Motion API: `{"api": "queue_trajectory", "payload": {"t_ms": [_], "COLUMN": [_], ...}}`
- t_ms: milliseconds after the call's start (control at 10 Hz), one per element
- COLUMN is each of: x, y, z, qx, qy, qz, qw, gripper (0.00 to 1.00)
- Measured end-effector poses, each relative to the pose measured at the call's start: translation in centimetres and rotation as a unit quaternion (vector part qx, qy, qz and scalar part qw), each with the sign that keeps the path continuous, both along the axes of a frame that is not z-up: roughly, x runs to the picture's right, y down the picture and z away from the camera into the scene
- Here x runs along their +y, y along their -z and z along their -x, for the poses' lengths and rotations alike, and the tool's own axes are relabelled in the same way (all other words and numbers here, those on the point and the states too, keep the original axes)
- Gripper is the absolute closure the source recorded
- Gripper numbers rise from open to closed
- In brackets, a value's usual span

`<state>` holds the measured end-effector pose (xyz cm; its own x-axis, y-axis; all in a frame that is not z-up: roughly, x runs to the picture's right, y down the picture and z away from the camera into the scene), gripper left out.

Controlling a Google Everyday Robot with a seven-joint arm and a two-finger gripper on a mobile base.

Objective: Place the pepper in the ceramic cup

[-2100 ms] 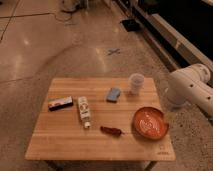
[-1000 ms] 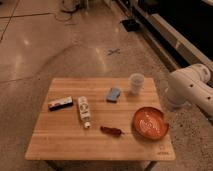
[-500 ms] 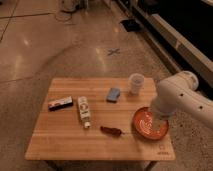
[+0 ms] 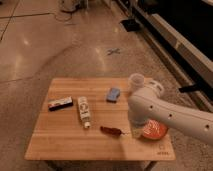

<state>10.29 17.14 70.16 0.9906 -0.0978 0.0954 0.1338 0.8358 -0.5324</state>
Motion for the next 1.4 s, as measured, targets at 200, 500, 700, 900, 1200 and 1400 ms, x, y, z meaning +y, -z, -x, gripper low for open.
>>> {"api": "queue_trajectory", "payload": {"t_ms": [200,500,700,900,1200,1400], "x": [0.7,2.9,3.8,4.2,4.5,4.9], "y": [-2.2,-4.9,-6.6,-8.4,-10.3,-11.2], "z": [2.6,5.1,5.8,6.1,6.3,6.0], "qx": [-0.007,-0.019,-0.025,-0.029,-0.032,-0.030], "qy": [0.005,0.006,-0.004,-0.019,-0.030,-0.026], "qz": [0.002,0.018,0.019,0.018,0.022,0.025], "qw": [1.0000,0.9996,0.9995,0.9992,0.9988,0.9989], "gripper": [0.35,0.35,0.35,0.35,0.35,0.36]}}
